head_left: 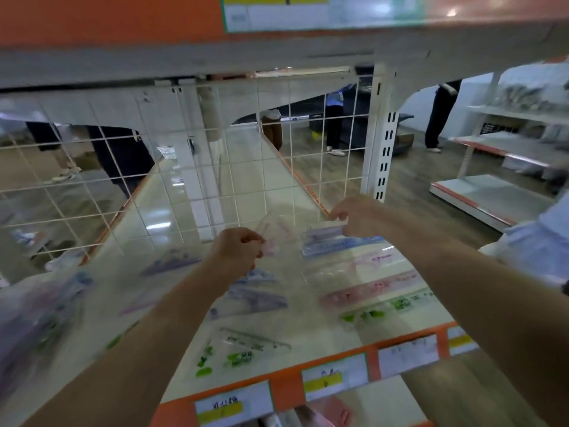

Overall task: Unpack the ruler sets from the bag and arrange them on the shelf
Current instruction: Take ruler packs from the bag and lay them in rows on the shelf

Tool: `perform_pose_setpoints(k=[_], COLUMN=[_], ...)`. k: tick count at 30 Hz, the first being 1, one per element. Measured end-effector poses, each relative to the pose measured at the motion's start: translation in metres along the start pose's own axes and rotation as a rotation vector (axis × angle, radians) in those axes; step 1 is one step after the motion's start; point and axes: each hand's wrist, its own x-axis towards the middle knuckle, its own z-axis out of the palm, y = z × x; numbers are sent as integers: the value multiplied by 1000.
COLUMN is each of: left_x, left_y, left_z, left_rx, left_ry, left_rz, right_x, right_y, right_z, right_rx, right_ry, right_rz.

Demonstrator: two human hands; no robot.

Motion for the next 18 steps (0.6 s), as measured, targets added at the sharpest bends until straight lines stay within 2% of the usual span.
perform_pose_setpoints(k=[6, 11, 15, 18], left_x=[13, 15, 12, 6], left_y=[-4, -8, -6, -3], left_z=[7, 4, -1, -9], left_rx=[12, 3, -47, -108], left_ry=[29, 12, -22, -45], left_rz=[18, -14, -72, -95], right_x=[45, 60, 56, 41], right_y=[18, 27, 26, 2], right_z=[35, 37, 33, 18], right_rx=[-79, -79, -60, 130], right_ry=[-73, -69, -134, -83], right_rz=[45, 83, 116, 39])
